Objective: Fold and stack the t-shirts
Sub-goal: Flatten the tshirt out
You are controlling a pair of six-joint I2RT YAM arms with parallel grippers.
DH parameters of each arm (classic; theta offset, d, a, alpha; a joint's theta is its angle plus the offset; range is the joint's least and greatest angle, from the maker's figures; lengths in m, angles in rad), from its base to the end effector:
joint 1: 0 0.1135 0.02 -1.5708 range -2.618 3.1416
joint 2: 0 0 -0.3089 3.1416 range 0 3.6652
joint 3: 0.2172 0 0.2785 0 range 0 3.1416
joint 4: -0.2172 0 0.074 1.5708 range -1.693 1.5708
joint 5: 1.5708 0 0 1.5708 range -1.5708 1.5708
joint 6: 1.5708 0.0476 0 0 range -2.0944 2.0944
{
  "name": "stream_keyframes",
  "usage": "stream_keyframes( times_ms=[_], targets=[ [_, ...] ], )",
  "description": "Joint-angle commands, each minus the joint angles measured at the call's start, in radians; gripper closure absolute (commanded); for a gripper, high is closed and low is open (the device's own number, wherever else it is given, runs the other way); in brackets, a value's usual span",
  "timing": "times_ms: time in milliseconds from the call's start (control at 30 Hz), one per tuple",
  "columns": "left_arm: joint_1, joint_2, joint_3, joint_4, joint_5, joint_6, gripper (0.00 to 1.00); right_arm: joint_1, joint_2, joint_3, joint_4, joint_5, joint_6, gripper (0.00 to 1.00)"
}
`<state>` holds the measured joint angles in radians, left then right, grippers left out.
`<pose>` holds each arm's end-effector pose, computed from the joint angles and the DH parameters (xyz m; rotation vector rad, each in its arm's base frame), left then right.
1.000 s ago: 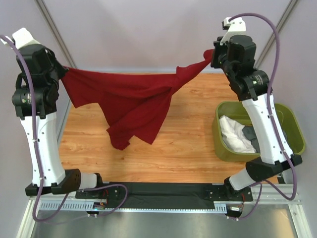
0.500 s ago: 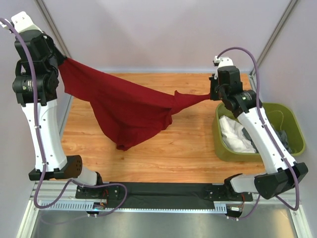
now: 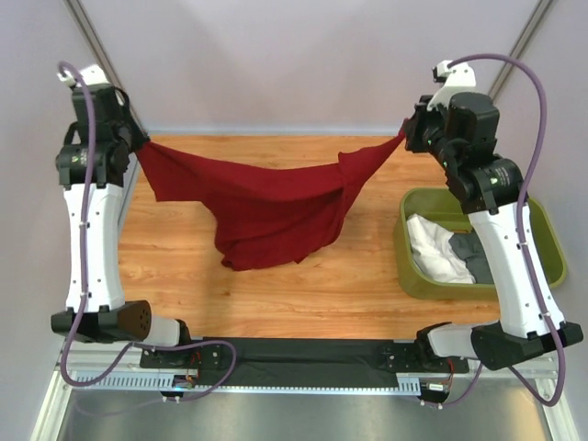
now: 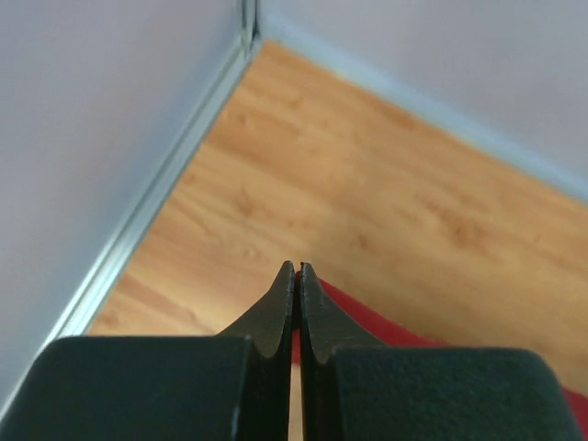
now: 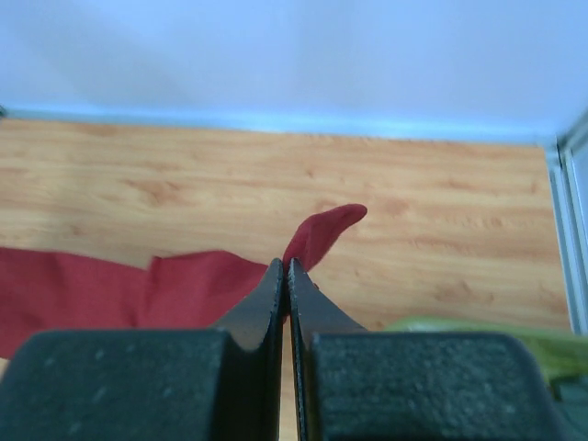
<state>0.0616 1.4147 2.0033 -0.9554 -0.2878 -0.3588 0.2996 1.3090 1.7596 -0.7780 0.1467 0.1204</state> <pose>0.2752 0.0305 0.5766 -0.5855 1.8313 0.0795 0.2633 0.0740 0.5454 -0.0702 1.8959 0.1468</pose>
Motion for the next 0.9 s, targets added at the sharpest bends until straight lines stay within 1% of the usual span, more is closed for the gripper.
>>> stream_keyframes(
  times_ms=[0,33,100,200,233,300,333,367,400,467,500,533,567,633,667,733,767,800,833,867],
  targets=[
    [0.009,0.018,-0.178,0.036,0.079,-0.025,1.0,-0.004,0.009,0.144,0.112,-0.094,-0.053,1.0],
    [0.007,0.035,-0.214,0.043,0.084,-0.029,1.0,-0.004,0.009,0.161,0.134,-0.105,-0.059,1.0],
    [0.007,0.056,-0.23,0.056,0.137,-0.035,1.0,-0.004,0.012,0.189,0.181,-0.116,-0.065,1.0],
    [-0.008,0.093,-0.259,0.109,0.186,-0.048,1.0,-0.007,0.036,0.212,0.172,-0.114,-0.058,1.0],
    [-0.034,0.122,-0.258,0.121,0.191,-0.045,1.0,-0.002,0.041,0.209,0.165,-0.119,-0.044,1.0],
    [-0.058,0.165,-0.241,0.153,0.182,-0.034,1.0,-0.002,0.052,0.183,0.14,-0.131,-0.033,1.0],
    [-0.106,0.225,-0.21,0.156,0.174,-0.029,1.0,-0.001,0.055,0.167,0.137,-0.153,-0.019,1.0],
    [-0.123,0.259,-0.192,0.155,0.174,-0.031,0.99,-0.001,0.053,0.134,0.135,-0.165,-0.01,1.0],
    [-0.149,0.332,-0.149,0.149,0.176,-0.032,0.99,-0.001,0.053,0.118,0.134,-0.164,0.004,1.0],
    [-0.169,0.401,-0.111,0.115,0.188,-0.046,0.93,-0.001,0.056,0.092,0.128,-0.148,0.015,1.0],
    [-0.181,0.43,-0.085,0.106,0.199,-0.051,0.85,-0.001,0.061,0.081,0.12,-0.148,0.016,1.0],
    [-0.187,0.478,-0.077,0.092,0.22,-0.057,0.57,-0.002,0.068,0.081,0.109,-0.091,0.021,1.0],
    [-0.19,0.49,-0.075,0.087,0.232,-0.063,0.44,-0.001,0.085,0.083,0.086,-0.076,0.021,1.0],
    [-0.203,0.497,-0.084,0.066,0.242,-0.071,0.26,-0.002,0.104,0.089,0.063,-0.047,0.021,1.0],
    [-0.207,0.481,-0.096,0.06,0.239,-0.077,0.25,-0.002,0.122,0.089,0.046,-0.038,0.019,1.0],
    [-0.221,0.39,-0.179,0.046,0.242,-0.1,0.22,-0.001,0.14,0.09,0.033,-0.009,0.022,1.0],
    [-0.245,0.342,-0.23,0.056,0.251,-0.126,0.21,-0.001,0.157,0.09,0.017,0.008,0.03,1.0],
    [-0.268,0.29,-0.344,0.07,0.26,-0.137,0.19,-0.001,0.168,0.093,0.01,0.031,0.036,1.0],
    [-0.295,0.176,-0.406,0.11,0.278,-0.152,0.17,-0.001,0.189,0.097,0.003,0.065,0.039,1.0],
    [-0.327,0.117,-0.466,0.128,0.28,-0.167,0.16,-0.001,0.205,0.101,-0.01,0.076,0.047,1.0]
  ],
)
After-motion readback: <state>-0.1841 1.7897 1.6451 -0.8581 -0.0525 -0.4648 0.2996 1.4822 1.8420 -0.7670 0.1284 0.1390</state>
